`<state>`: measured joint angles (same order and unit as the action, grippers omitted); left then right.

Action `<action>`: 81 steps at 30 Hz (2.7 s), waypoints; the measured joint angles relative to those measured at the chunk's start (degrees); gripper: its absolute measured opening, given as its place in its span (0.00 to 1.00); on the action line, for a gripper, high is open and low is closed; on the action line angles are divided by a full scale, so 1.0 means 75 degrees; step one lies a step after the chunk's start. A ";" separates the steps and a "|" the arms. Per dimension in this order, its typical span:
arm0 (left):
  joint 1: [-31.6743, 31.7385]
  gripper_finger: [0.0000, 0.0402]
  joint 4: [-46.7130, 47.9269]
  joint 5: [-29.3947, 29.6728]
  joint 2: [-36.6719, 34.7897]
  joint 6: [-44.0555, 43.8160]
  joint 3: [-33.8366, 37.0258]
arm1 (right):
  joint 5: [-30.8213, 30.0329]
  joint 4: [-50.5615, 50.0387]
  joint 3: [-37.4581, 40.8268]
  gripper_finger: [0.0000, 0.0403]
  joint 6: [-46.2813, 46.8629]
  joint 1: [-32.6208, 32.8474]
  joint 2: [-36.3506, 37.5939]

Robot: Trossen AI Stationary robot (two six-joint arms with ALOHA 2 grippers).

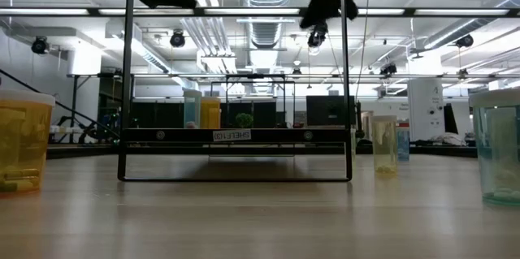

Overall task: Pick and place medicine bottles onto shelf by color
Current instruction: Put the yellow pill bottle on the shelf

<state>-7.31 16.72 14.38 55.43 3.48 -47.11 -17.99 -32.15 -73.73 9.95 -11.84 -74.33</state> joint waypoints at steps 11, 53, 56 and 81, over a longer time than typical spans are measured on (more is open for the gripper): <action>0.0015 0.45 -0.0033 0.0136 -0.0548 0.1302 0.0243 | 0.0586 -0.1485 -0.0150 0.05 0.1683 -0.1493 -0.0781; 0.0015 0.45 0.0006 0.0208 -0.2248 0.2219 0.0818 | -0.0209 -0.2637 -0.0126 0.60 0.3885 -0.1998 -0.3204; 0.0015 0.45 -0.0010 0.0208 -0.2203 0.2209 0.0804 | -0.0208 -0.2642 -0.0126 0.58 0.3872 -0.1995 -0.3176; 0.0015 0.45 -0.0229 0.0208 -0.2183 0.2217 0.0827 | -0.0204 -0.2077 0.0363 0.24 0.3990 -0.1955 -0.3253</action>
<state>-7.20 14.99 15.94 39.06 20.11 -40.91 -19.52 -47.72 -71.00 39.87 -26.50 -98.73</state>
